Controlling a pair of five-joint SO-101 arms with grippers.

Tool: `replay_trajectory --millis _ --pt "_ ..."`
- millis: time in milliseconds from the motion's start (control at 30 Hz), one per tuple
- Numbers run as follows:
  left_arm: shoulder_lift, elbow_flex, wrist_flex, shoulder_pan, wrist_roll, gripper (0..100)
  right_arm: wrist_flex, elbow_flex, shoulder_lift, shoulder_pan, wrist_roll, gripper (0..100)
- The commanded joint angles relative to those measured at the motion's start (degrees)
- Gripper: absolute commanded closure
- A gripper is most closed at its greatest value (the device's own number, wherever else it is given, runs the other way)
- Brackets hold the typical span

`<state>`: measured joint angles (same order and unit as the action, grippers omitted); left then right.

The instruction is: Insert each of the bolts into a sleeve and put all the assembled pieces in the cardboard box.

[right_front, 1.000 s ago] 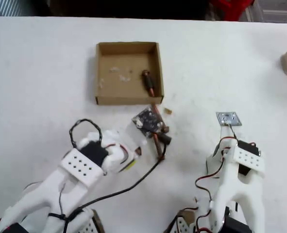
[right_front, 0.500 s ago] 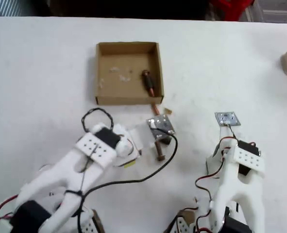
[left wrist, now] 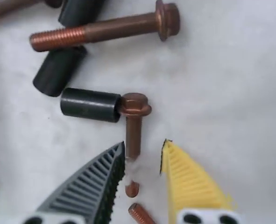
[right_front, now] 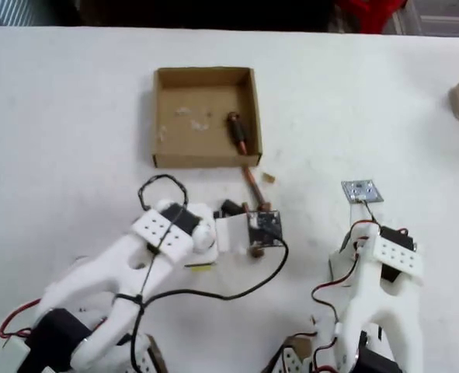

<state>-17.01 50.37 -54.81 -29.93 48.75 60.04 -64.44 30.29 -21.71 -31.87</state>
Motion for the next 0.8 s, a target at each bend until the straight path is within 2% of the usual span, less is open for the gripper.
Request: replay_trajectory --millis 0,133,633,767 --pt "-0.13 -0.35 1.76 -3.38 0.44 84 -0.4 0.35 1.54 -0.31 -0.7 98.1" --pt "-0.04 -0.18 5.36 -4.26 -4.66 84 -0.4 0.35 1.71 -0.31 -0.7 98.1" --pt "8.92 -5.36 4.22 -1.19 -2.2 84 -0.4 0.35 1.36 -0.31 -0.7 98.1" --pt "12.97 -8.35 3.78 -1.19 -6.68 84 -0.4 0.35 1.45 -0.4 -0.7 98.1"
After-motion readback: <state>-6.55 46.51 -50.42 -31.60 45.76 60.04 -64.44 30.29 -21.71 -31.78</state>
